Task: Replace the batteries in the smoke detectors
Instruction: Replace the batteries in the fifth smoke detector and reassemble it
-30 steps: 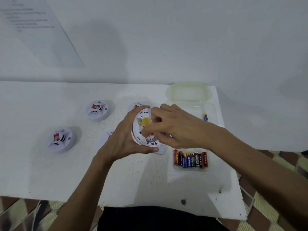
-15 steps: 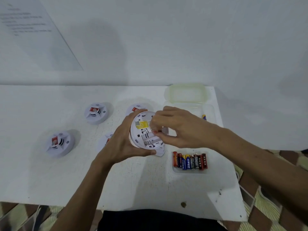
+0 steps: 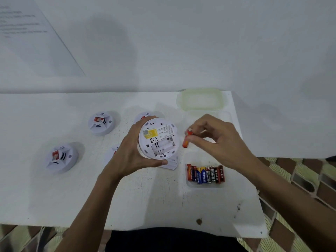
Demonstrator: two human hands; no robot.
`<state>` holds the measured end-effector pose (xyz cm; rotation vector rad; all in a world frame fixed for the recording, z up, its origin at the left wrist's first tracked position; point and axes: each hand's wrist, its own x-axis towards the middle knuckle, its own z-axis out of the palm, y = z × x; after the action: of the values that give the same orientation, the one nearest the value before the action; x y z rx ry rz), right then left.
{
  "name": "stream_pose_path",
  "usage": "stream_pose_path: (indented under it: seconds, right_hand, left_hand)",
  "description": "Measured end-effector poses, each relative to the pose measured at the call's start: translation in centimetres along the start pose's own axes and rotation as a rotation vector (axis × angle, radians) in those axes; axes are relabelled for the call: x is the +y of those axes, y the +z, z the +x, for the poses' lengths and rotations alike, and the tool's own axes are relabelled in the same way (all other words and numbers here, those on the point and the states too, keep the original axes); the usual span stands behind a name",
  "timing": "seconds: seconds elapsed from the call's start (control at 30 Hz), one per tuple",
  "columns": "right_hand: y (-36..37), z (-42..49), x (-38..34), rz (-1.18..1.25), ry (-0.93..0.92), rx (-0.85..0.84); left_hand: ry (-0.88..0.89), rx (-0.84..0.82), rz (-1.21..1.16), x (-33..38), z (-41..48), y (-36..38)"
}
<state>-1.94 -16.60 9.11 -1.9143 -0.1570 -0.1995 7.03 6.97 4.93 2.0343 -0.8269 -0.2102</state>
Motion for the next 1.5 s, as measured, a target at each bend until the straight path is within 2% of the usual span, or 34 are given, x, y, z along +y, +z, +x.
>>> stream_pose_path:
  seconds: [0.1, 0.2, 0.37, 0.53, 0.77, 0.93, 1.07, 1.17, 1.37, 1.5]
  right_hand:
    - [-0.5, -1.2, 2.1, -0.009, 0.252, 0.002]
    - [0.2, -2.6, 4.5, -0.134, 0.472, -0.066]
    - [2.0, -3.6, 7.0, -0.232, 0.667, -0.126]
    - [3.0, -3.8, 7.2, -0.326, 0.656, -0.146]
    - [2.3, -3.3, 6.8, -0.328, 0.646, -0.168]
    - [-0.6, -0.4, 5.0, -0.312, 0.583, -0.033]
    - [-3.1, 2.8, 6.7, -0.533, 0.482, 0.100]
    - [-3.9, 4.8, 9.5, -0.649, 0.508, 0.052]
    - [-3.7, 7.1, 12.6, -0.824, 0.614, -0.223]
    - [-3.6, 7.2, 13.4, -0.817, 0.607, -0.201]
  left_hand:
    - [0.016, 0.024, 0.005, -0.4, -0.1, -0.3]
    - [0.017, 0.032, 0.016, -0.6, -0.1, -0.3]
    - [0.010, 0.021, 0.035, -1.0, -0.3, -0.1]
    - [0.014, 0.004, 0.067, -1.1, -0.2, -0.1]
    - [0.022, 0.012, 0.068, -1.1, -0.2, -0.1]
    - [0.040, 0.037, 0.047, -1.0, -0.1, 0.0]
    - [0.077, 0.045, 0.025, -0.5, 0.3, -0.1]
    - [0.079, 0.047, 0.008, -0.4, 0.4, 0.0]
    - [0.052, 0.041, 0.037, -1.3, 0.5, -0.2]
    - [0.056, 0.040, 0.052, -1.4, 0.5, -0.4]
